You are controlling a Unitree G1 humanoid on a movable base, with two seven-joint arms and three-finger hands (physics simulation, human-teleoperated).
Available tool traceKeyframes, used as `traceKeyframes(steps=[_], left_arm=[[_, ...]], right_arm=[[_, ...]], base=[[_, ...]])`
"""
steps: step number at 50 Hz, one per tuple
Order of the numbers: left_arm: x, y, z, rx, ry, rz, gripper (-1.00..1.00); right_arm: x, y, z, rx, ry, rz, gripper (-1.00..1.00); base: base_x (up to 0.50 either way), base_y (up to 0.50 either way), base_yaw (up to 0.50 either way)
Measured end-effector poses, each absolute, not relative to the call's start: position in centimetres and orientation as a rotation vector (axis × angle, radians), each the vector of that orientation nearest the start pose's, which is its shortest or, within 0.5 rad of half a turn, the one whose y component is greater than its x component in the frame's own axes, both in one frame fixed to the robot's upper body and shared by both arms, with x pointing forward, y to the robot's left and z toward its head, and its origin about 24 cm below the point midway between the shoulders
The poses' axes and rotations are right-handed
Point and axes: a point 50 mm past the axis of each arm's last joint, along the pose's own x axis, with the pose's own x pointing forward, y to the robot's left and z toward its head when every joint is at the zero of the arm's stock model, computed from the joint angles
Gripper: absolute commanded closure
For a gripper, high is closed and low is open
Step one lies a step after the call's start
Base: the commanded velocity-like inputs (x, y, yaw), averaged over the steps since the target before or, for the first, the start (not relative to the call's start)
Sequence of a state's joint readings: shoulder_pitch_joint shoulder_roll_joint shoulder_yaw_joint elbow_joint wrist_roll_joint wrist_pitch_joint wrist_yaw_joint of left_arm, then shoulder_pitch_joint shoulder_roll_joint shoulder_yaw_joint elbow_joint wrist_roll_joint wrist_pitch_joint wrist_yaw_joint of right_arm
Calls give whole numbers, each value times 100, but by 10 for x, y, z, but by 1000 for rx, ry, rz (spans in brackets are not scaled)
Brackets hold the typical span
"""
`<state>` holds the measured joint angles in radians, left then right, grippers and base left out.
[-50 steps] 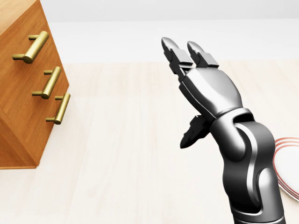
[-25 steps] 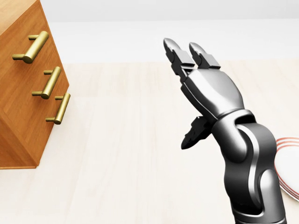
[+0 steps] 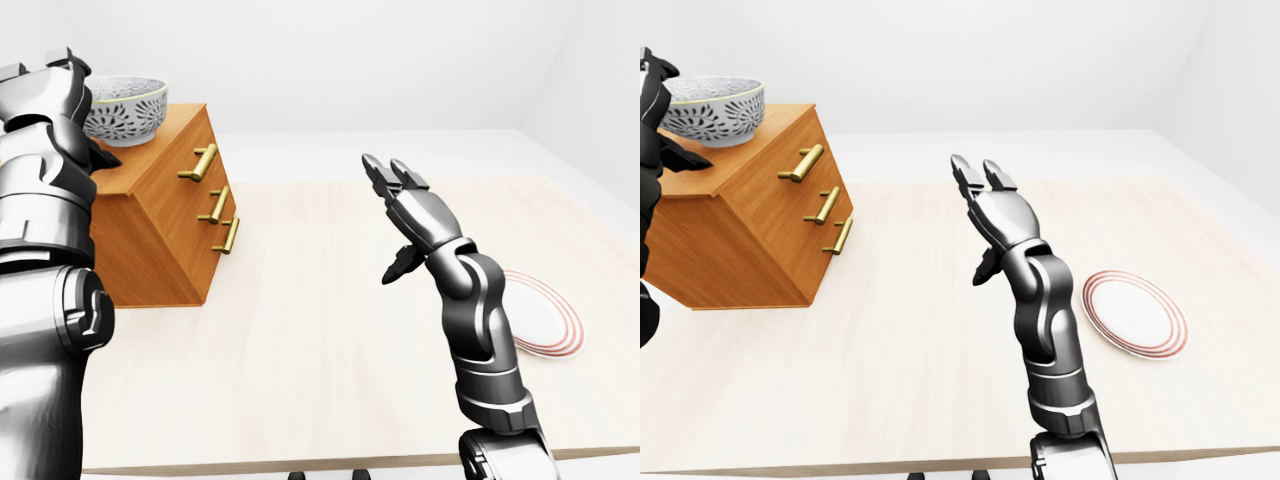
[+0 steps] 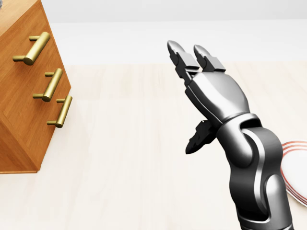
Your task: Put the bowl on top of the cabinet.
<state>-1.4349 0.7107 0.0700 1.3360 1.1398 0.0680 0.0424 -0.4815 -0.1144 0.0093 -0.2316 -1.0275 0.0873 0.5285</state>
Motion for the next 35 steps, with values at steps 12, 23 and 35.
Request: traceKeyframes(steps=[12,23,35], left_arm=[[388,317,318,1409,71,614,-100],[389,314,323,1419,52,604,-100],[390,299,347,1398,-56,559,-100]], right_arm=[[304,-120,197,-1188,-329,175,-100],[305,-119,196,-1186,-327,179,-100],[306,-118,194,-1183,-322,181,-100]], base=[[0,0,0],[0,0,0],[0,0,0]])
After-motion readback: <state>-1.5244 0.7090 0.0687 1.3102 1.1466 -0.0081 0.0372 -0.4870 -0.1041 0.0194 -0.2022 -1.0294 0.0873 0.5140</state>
